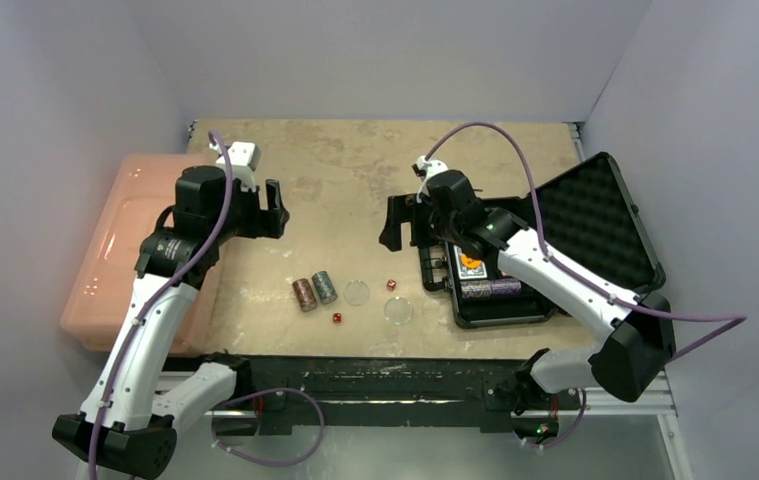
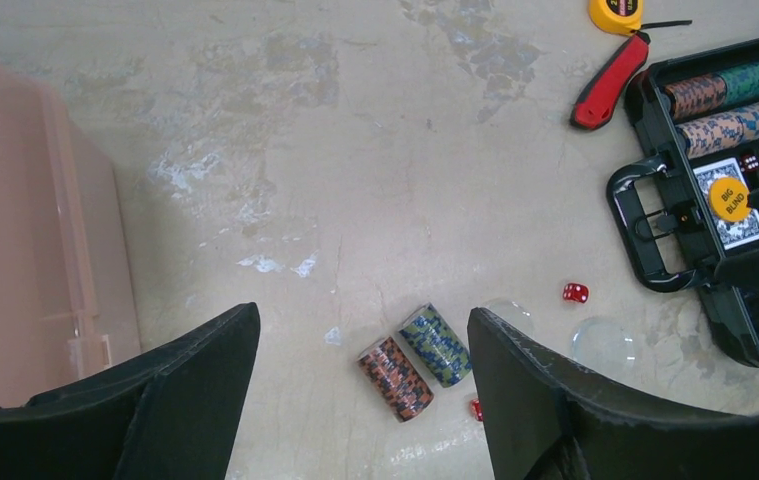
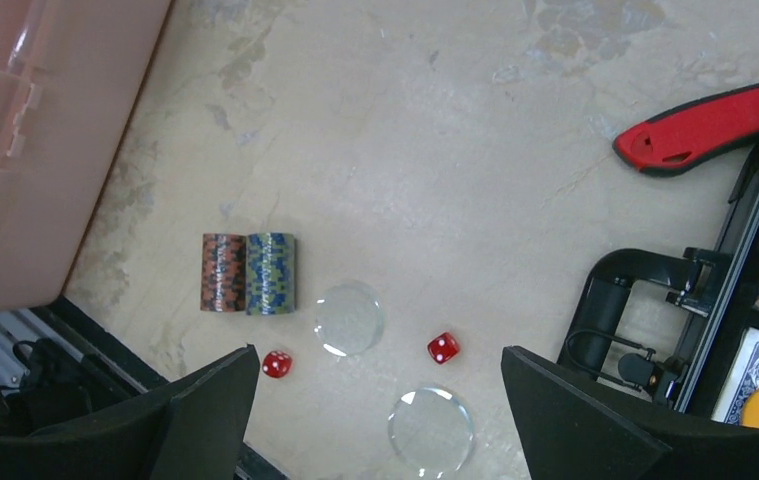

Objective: Pack up texas hold em set

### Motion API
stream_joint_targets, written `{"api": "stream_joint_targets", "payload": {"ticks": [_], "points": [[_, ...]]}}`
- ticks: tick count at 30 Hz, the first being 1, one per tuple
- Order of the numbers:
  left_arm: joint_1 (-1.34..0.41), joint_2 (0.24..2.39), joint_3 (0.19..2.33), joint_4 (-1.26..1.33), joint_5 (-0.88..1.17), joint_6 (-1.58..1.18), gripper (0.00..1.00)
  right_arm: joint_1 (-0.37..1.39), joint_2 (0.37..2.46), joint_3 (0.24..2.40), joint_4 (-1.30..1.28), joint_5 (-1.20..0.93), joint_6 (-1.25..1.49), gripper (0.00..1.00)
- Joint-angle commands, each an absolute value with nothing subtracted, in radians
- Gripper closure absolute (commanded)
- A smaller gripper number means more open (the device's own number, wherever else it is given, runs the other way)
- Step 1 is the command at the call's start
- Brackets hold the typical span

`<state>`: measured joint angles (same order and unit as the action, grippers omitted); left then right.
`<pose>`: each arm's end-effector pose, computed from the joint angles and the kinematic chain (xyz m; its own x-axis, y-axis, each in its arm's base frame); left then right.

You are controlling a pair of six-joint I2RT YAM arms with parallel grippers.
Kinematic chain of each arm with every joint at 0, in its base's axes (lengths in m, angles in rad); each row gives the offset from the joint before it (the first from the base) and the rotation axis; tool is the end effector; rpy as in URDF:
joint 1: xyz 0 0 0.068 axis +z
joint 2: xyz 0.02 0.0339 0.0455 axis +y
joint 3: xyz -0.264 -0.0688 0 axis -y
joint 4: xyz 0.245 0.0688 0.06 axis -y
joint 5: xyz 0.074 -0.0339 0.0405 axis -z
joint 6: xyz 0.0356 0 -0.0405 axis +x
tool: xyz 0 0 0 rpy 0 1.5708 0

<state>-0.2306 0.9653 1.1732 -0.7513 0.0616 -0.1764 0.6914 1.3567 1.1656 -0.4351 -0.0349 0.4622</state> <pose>0.1853 -0.0458 0.3832 -0.5446 -0.0521 -0.8371 0.1868 0.9655 -0.1815 0.2339 0.1952 0.3196 -0.6980 0.0008 -0.7161 -0.3885 0.8396 0.3796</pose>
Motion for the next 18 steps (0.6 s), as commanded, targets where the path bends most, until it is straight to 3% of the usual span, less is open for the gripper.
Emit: {"api": "stream_joint_targets", "payload": {"ticks": [1, 18], "points": [[-0.235, 0.977, 1.221, -0.76, 0.074, -0.201, 0.25, 0.715, 1.342, 1.134, -0.443, -0.003, 0.472, 0.05], [-0.293, 1.125, 1.209, -0.907, 0.03, -0.211, 0.3, 0.85, 1.457, 1.087, -0.465, 0.038, 0.489, 0.08]]}}
